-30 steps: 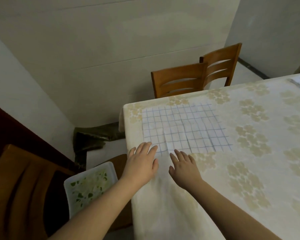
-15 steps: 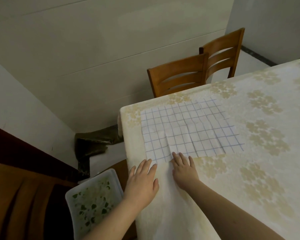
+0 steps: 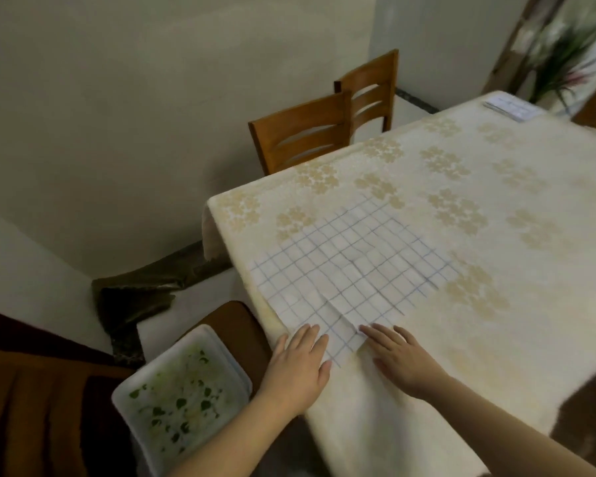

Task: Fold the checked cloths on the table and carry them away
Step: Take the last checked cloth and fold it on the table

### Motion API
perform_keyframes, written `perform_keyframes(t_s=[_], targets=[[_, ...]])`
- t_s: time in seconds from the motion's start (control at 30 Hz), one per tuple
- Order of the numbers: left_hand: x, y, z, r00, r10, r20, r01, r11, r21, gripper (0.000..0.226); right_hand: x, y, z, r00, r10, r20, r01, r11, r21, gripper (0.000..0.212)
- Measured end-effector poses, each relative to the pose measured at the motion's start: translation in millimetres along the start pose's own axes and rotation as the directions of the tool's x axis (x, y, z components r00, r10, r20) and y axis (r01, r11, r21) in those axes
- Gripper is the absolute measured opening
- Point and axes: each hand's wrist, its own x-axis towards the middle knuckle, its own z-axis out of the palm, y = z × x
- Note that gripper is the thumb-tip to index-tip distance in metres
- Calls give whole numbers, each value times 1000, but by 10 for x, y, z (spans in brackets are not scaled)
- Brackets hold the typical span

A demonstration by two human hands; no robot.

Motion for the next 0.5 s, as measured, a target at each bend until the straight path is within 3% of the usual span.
perform_keyframes(t_s=[0.1,0.2,0.33,0.5], targets=[[-285,-10,256,991,127,41,-129,990,50,59,-465,-60,76,998,51,39,-50,998,-29,48],[-474,-41,373,976,184,115,-193,979,71,56,-910,-146,113,966,191,174,-190,982,-22,53],[-532,39,409,959,236,160,-251,964,83,57,-1324,-258,200,947,275,167,-291,953,81,83],[-328,112,509,936,291,199,-322,935,150,60,-1641,-359,354,849,516,115,-529,822,210,52]])
